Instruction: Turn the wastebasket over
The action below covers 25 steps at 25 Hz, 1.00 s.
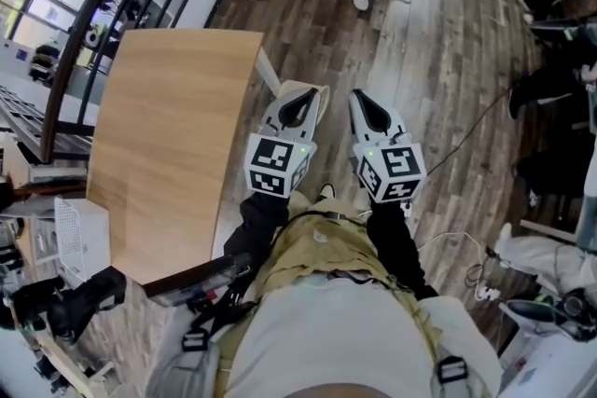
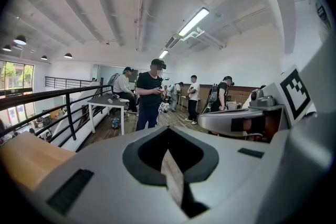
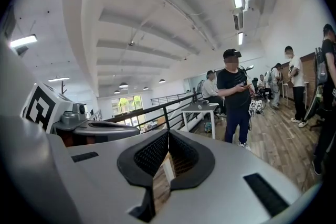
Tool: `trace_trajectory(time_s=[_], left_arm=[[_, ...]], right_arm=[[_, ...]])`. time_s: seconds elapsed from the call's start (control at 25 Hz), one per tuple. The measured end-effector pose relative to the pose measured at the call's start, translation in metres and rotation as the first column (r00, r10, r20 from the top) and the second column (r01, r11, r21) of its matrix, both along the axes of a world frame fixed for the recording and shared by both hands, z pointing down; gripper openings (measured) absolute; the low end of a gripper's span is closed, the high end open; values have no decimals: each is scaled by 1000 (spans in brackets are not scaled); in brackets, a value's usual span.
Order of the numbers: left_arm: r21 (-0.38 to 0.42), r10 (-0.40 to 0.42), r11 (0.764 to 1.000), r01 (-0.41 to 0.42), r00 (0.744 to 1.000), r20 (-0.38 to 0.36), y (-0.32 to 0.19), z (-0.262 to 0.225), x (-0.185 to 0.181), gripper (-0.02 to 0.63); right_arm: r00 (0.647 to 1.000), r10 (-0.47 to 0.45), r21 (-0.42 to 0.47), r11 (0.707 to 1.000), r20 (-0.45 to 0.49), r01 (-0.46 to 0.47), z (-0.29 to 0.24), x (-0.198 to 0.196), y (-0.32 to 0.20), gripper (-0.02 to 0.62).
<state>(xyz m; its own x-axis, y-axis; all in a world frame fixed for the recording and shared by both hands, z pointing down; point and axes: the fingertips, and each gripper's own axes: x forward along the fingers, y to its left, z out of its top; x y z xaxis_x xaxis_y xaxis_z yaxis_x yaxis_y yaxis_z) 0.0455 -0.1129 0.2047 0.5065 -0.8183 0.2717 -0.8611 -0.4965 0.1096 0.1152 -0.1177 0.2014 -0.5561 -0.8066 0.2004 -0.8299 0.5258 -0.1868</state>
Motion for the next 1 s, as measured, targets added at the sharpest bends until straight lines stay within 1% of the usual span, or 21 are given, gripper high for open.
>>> trace_trajectory(time_s=[0.16,0.28,0.4,0.48,0.6,0.72,0.84,0.92,1.0], left_arm=[[-47,1,999,-1,1000,3,-12,17,-3,-3],[-116,-11,993,11,1000,2,-14,46,-9,-3],[-195,-35,980,36,999,8,-17,87,-27,-3],[-253,-55,966,59,998,21,-19,122,-45,-3],[-328,-78,941,82,997,25,-29,169,-67,-3],[-393,-88,915,93,996,31,-33,211,-77,-3],[-451,-92,886,105,994,52,-20,258,-88,-3],[-492,-91,864,107,994,58,-11,293,-96,-3],[-534,-90,839,104,995,52,0,332,-100,-3]], right_arm=[[1000,-2,-55,999,-2,2,17,-4,-14,20],[1000,-8,-127,992,-19,6,47,-7,-20,20],[998,-23,-202,979,-54,11,83,-19,-26,20],[996,-38,-260,965,-77,17,107,-30,-24,20],[994,-68,-338,941,-89,34,142,-46,-21,20],[990,-91,-410,911,-103,41,183,-51,-20,20],[994,-76,-509,860,-74,28,234,-54,-14,20],[996,-67,-558,829,-65,19,272,-58,-11,20],[995,-78,-598,801,-64,25,311,-62,-6,20]])
